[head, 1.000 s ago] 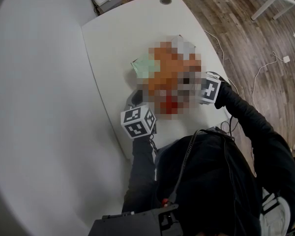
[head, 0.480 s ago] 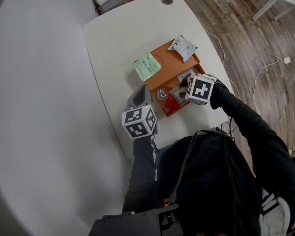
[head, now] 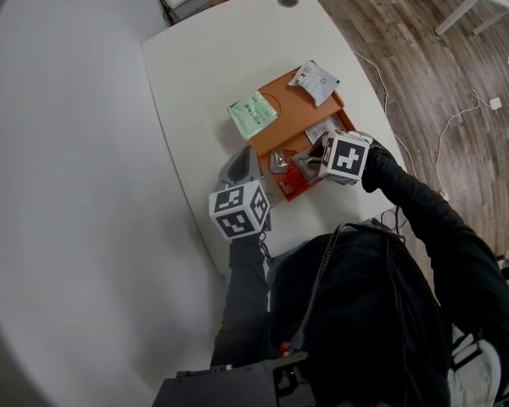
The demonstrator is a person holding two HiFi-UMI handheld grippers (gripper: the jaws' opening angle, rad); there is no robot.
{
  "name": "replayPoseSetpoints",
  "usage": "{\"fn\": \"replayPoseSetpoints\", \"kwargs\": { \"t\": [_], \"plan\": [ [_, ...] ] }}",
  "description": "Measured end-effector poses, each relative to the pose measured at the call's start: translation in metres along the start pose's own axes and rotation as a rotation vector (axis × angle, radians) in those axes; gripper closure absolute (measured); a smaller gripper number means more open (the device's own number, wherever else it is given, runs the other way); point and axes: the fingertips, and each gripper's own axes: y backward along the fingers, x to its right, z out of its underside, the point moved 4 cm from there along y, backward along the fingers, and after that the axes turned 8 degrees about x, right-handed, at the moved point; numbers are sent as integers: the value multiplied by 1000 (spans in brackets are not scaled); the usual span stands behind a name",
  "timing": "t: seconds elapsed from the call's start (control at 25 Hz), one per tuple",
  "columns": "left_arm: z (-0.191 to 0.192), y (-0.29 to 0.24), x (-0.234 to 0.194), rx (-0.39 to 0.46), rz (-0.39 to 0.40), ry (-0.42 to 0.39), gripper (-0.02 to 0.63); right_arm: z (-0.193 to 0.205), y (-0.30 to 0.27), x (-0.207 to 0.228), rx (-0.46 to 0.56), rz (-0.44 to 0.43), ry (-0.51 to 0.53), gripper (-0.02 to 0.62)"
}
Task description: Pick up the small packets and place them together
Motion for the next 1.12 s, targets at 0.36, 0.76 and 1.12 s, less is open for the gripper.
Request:
{"fn": "replayPoseSetpoints", "kwargs": {
  "t": [0.36,0.76,1.12],
  "plan": [
    [0,0,-1,0,-1,0,604,-19,25,-5,90,31,31,551],
    [-1,1,0,1,0,1,604,-60,78,7,220,152,93,552],
    [0,1,0,1,3,3,604,-88,97,46,317,258,58,552]
  ]
}}
